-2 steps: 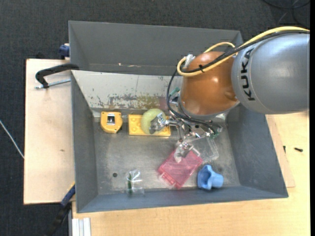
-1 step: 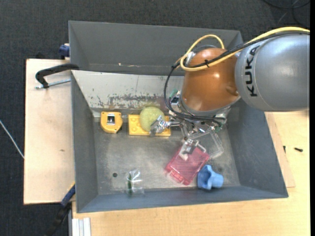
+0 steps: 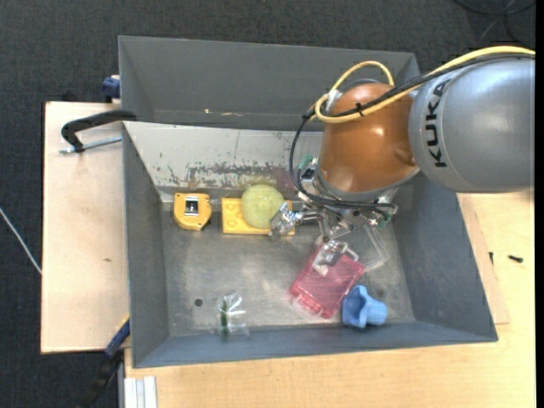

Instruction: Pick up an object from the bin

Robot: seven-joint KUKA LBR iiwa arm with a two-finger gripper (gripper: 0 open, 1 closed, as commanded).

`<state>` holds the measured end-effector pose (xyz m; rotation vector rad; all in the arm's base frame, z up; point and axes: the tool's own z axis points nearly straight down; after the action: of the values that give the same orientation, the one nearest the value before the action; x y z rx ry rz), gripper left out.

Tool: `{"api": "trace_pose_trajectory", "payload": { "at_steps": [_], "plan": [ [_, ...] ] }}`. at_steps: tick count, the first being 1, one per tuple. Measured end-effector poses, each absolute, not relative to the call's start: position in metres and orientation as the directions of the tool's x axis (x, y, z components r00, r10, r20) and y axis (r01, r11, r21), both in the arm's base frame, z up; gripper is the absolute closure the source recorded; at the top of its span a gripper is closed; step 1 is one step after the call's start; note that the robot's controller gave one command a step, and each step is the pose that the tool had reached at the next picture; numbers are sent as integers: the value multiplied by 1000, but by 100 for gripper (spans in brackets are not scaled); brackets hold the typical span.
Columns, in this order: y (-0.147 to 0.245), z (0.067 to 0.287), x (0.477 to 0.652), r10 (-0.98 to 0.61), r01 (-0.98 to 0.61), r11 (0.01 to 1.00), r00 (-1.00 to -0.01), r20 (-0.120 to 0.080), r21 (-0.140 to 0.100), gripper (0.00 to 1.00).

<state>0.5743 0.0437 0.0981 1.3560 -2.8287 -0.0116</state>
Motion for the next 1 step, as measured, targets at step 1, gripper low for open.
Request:
{"api": "trace_pose_trajectory", "payload": {
  "at_steps": [1],
  "plan": [
    [42, 98, 574, -779, -779, 627, -627, 6, 10, 100]
  ]
}}
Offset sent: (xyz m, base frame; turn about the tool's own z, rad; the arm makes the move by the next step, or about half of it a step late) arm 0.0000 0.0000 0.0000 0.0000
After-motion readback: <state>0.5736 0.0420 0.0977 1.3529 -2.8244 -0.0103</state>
